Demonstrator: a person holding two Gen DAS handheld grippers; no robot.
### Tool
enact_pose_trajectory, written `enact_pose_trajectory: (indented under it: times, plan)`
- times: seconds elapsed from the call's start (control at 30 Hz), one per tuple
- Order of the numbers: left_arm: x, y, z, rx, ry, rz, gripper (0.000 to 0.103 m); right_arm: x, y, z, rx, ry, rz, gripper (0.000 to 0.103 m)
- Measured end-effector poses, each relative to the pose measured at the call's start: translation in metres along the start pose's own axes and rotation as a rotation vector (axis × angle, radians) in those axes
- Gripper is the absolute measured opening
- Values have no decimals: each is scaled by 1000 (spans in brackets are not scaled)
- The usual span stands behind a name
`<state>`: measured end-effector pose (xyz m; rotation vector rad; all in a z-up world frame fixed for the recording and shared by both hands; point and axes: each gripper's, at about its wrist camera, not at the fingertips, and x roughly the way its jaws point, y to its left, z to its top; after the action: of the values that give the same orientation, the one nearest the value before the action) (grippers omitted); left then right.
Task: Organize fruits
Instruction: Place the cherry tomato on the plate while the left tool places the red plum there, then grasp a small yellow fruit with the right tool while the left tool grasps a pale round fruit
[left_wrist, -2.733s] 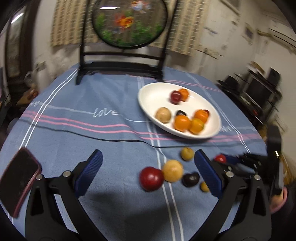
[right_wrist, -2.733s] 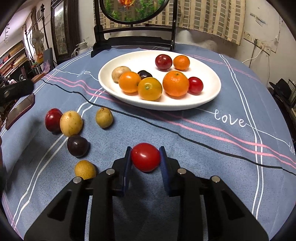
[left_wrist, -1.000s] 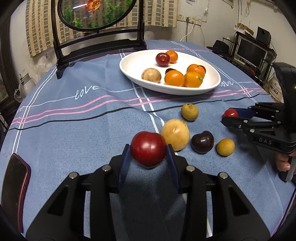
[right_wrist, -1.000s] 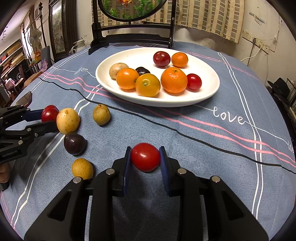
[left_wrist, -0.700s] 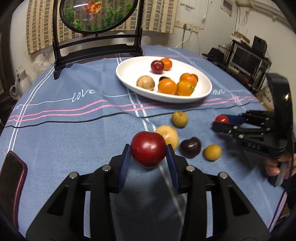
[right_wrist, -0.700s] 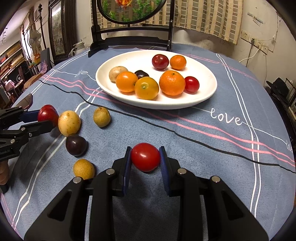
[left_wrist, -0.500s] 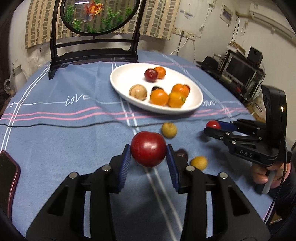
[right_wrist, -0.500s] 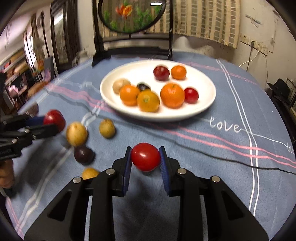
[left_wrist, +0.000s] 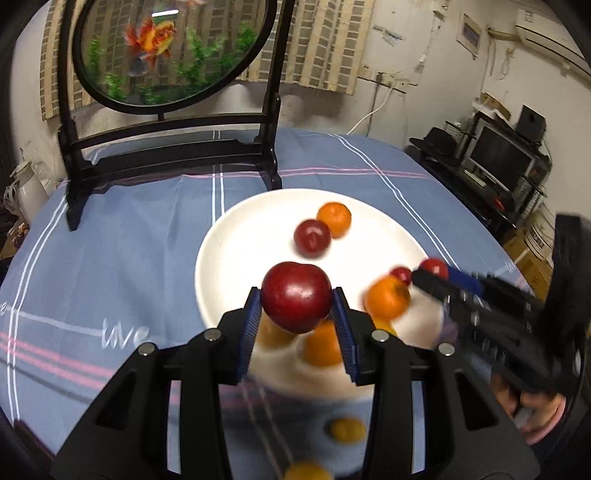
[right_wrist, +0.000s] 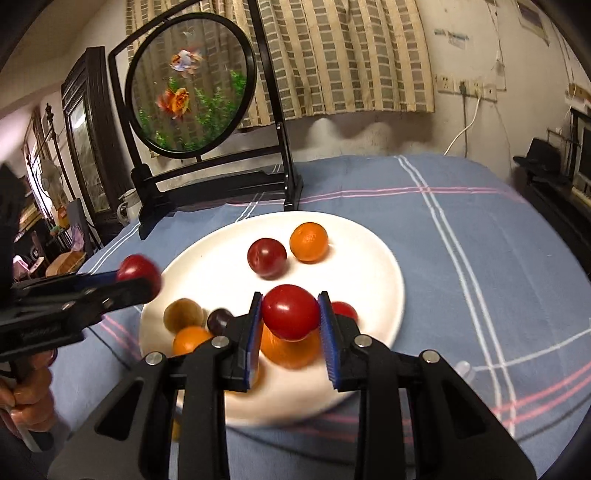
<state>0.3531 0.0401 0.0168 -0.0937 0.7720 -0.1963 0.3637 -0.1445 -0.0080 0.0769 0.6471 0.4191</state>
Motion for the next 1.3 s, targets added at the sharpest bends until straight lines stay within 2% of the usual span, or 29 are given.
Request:
enact_pose_trajectory:
  times: [0.2, 0.23, 0.27, 0.3, 0.37, 0.47, 0.57, 0.7, 0.8, 0.93, 1.03, 1.1, 1.23, 1.3]
  plan:
    - [30, 4, 15, -4, 30, 54, 40, 24, -3, 7, 7, 27, 9, 31]
    - [33, 6, 15, -10, 34, 66, 40, 26, -2, 6, 7, 32, 13, 42]
    - [33, 8, 14, -20, 34, 80, 45, 27, -2, 4, 5, 36, 16, 51]
    - [33, 9, 14, -30, 31, 95, 70, 26, -2, 3, 6, 31, 14, 64]
    - [19, 10, 12, -48, -30, 127, 87, 18, -1, 2, -1, 11, 29, 64]
    - [-5, 6, 8, -30, -71, 161, 88, 5, 8, 3, -35, -3, 34, 64]
    - [-30, 2, -4, -3, -80, 198, 96, -8, 15, 0, -38, -7, 54, 64]
    - [-62, -3, -31, 24, -102, 262, 96, -22, 28, -15, -52, 8, 68, 64]
    - [-74, -3, -51, 12, -101, 271, 101, -36, 41, -31, -87, 17, 78, 64]
    - [-79, -2, -77, 21, -86, 271, 101, -57, 55, -54, -136, -1, 105, 65]
    - [-74, 5, -91, -1, -77, 298, 101, -60, 63, -66, -162, 24, 128, 65]
    - [-70, 10, -92, -16, -35, 326, 101, -61, 72, -72, -181, 45, 150, 65]
    - [-71, 13, -97, -19, -33, 406, 101, -65, 81, -80, -206, 58, 155, 65]
    - [-72, 16, -98, -40, -19, 409, 101, -64, 82, -82, -218, 104, 160, 65]
